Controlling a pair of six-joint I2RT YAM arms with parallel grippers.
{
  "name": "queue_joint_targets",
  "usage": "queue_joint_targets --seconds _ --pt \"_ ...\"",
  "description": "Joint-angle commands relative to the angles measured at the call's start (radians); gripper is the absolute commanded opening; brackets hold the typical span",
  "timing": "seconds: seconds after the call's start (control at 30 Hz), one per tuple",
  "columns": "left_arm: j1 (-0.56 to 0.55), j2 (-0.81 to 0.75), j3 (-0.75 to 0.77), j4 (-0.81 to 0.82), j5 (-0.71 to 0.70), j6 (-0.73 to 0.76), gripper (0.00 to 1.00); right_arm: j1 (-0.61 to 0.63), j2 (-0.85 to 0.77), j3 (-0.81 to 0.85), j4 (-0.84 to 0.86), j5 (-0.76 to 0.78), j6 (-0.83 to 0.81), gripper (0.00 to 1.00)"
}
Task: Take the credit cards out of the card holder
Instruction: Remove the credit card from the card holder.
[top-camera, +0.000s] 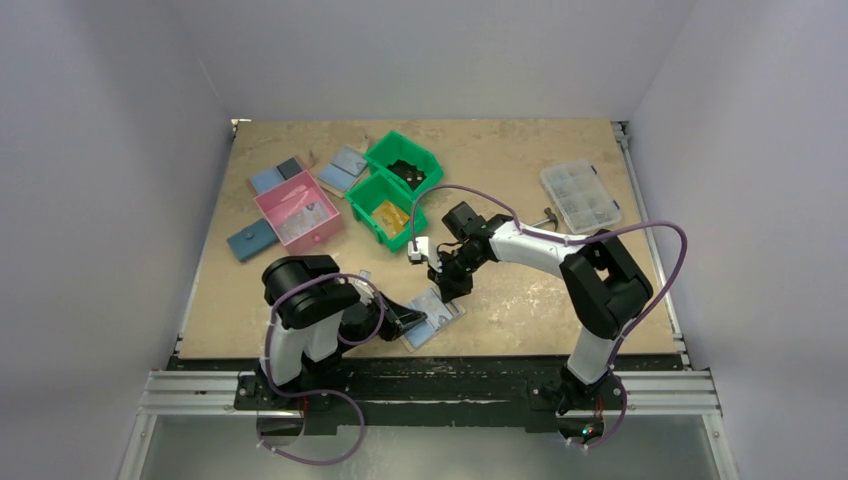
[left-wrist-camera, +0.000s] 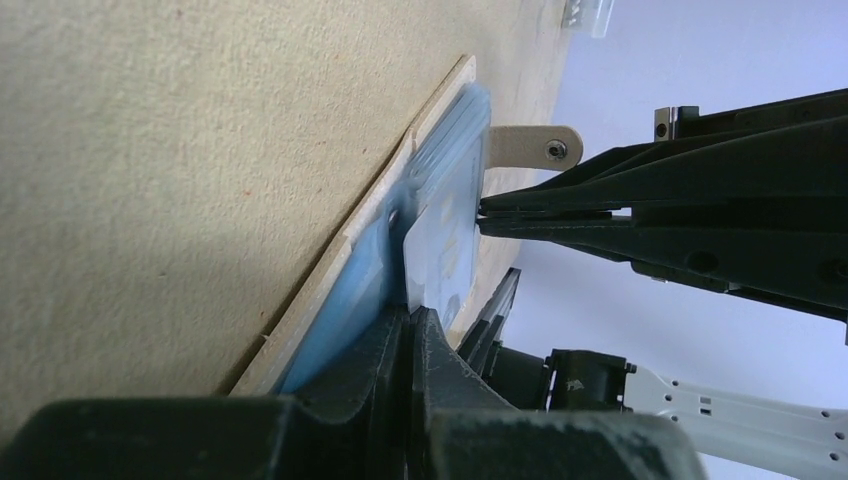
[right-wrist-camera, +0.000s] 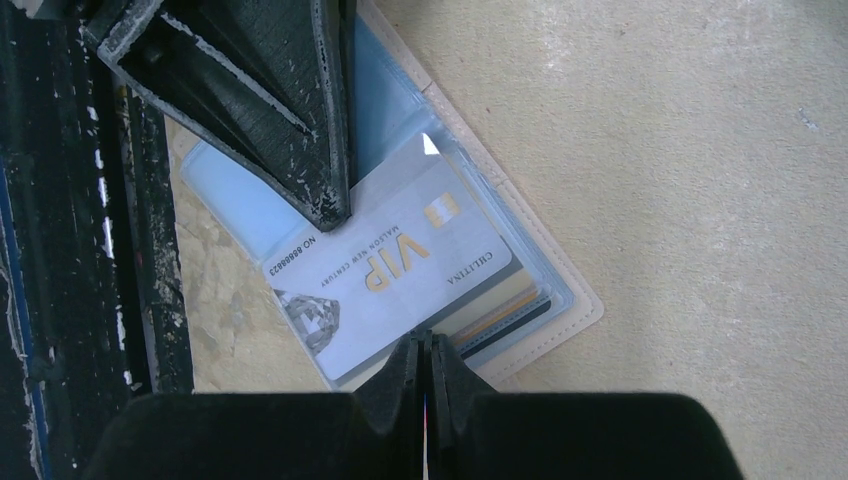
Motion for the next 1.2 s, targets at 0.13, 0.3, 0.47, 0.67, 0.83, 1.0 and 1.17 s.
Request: queue_joint_targets --seconds 0.13,0.3,0.47,0.67,0.83,1.0,1.17 --pt "0.000 0.067 -0.170 0.210 -0.084 0.234 0.00 0.002 0.028 0.006 0.022 0.081 0.058 0.06" --pt "0.000 0.079 -0.186 0.226 -0.045 0.241 0.00 0.002 0.034 0.004 0.029 0.108 0.073 0.06" --pt "0.000 0.046 -0.192 0.224 -0.034 0.242 0.00 -0.008 0.032 0.004 0.033 0.126 0.083 0.07" --pt "0.000 -0.046 -0.224 0.176 -0.052 0.240 0.00 -0.020 0.036 0.003 0.030 0.134 0.082 0.08" --pt "-0.001 -0.130 -0.225 0.108 -0.049 0.242 0.00 -0.020 0.040 0.005 0.027 0.135 0.081 0.08" --pt "-0.003 -0.236 -0.218 -0.018 -0.049 0.244 0.00 -0.020 0.042 0.004 0.027 0.137 0.080 0.08" --pt "-0.004 -0.428 -0.208 -0.248 -0.062 0.233 0.00 -0.020 0.041 0.004 0.027 0.136 0.082 0.09"
